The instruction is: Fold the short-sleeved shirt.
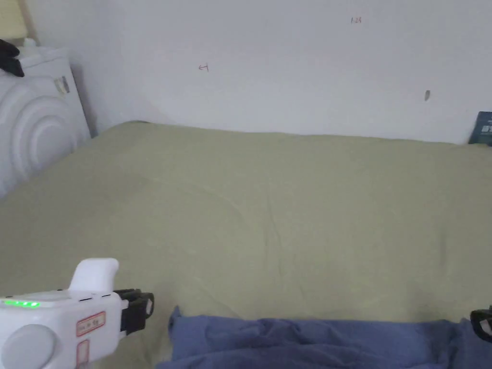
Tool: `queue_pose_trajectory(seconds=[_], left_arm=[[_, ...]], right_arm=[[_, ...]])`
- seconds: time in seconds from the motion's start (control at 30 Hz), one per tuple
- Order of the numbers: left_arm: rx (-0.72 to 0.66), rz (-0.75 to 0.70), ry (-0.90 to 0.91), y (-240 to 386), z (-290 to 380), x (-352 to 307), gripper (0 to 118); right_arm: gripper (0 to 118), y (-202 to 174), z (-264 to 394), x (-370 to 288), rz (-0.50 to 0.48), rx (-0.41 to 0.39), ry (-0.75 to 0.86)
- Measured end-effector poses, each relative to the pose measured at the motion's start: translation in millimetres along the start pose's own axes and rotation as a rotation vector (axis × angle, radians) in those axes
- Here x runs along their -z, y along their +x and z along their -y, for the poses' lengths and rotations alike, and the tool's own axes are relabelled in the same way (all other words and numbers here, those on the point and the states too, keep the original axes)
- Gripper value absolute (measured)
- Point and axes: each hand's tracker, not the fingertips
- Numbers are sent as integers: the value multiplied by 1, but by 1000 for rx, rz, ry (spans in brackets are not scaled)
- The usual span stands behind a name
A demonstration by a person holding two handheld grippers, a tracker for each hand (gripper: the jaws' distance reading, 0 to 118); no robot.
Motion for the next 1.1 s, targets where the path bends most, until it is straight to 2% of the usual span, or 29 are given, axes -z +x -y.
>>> queue_pose_trajectory(seconds=[0.07,0.17,0.3,0.33,0.37,0.4,0.43,0.47,0.5,0.57,0.67,0.73,0.83,0.87,0.9,0.93,0.97,1.0,1.03,1.1], left_arm=[[-43,-17,-24,-20,13,8,0],[-52,-22,-79,-11,17,-2,0],[-201,146,-204,-10,37,21,0],[-240,176,-187,-8,43,28,3],[-252,237,-170,-14,45,32,15],[-301,299,-198,-16,48,42,41],[-347,350,-213,-15,53,54,87],[-353,380,-240,-11,56,65,112],[-371,369,-241,-19,57,76,118],[-409,392,-157,-22,57,86,118],[-524,490,-178,-7,60,103,118],[-524,598,-159,3,60,111,118],[-504,571,-179,9,53,125,118],[-481,556,-195,11,50,122,107],[-447,526,-223,7,46,124,50],[-454,494,-162,-1,44,116,4],[-438,432,-142,-4,42,116,4],[-346,323,-172,-11,35,101,4],[-427,402,-182,-17,38,106,4],[-456,405,-226,-25,29,102,4]], right_arm=[[0,-22,1,10,-70,15,2],[0,-48,1,20,-169,22,15],[0,-66,6,27,-205,36,10],[0,-68,10,26,-211,41,7],[0,-69,13,25,-222,37,3],[0,-71,9,25,-233,35,2],[0,-70,11,21,-237,32,2],[0,-69,14,17,-233,21,7],[0,-67,15,12,-231,14,11],[0,-65,10,5,-218,5,22],[0,-56,7,-5,-201,25,49],[0,-49,7,-10,-187,39,59],[0,-43,4,-9,-181,64,78],[0,-41,5,-9,-175,74,82],[0,-38,8,-10,-175,89,91],[0,-36,6,-7,-186,92,87],[0,-34,7,-7,-184,91,85],[0,-31,9,-7,-165,86,88],[0,-27,10,-6,-151,79,80],[0,-20,10,-3,-134,90,66]])
